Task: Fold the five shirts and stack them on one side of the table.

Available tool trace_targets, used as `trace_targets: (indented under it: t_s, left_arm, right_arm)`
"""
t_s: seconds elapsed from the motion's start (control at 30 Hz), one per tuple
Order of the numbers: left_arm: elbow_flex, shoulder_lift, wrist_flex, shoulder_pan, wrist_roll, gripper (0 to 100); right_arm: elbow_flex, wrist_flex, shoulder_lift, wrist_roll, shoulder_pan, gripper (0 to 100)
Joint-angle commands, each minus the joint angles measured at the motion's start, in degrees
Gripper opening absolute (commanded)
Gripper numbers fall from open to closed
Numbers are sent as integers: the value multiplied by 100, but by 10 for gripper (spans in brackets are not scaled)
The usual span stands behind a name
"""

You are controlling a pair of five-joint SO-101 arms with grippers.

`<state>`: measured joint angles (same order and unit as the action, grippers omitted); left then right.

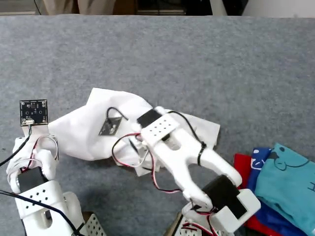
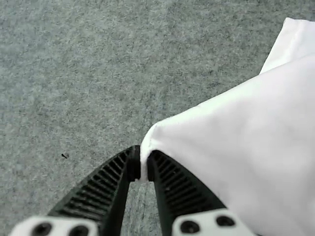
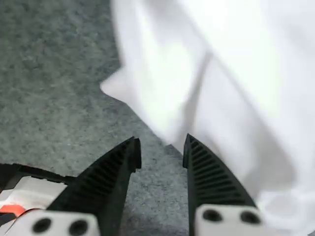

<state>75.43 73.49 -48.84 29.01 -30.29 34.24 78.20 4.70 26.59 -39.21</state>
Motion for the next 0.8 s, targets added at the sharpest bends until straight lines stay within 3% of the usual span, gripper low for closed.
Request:
trace_targets:
  t_s: [0.0, 0.4, 0.77]
  left_arm:
    - [-35, 66, 105, 35, -35, 18]
    - [-26, 66, 105, -123, -35, 18]
    - [-26, 66, 105, -97, -35, 18]
  right_arm:
    - [-4, -97, -4, 123, 286, 151]
    - [268, -422, -13, -255, -286, 151]
    - [523, -730, -154, -255, -286, 147]
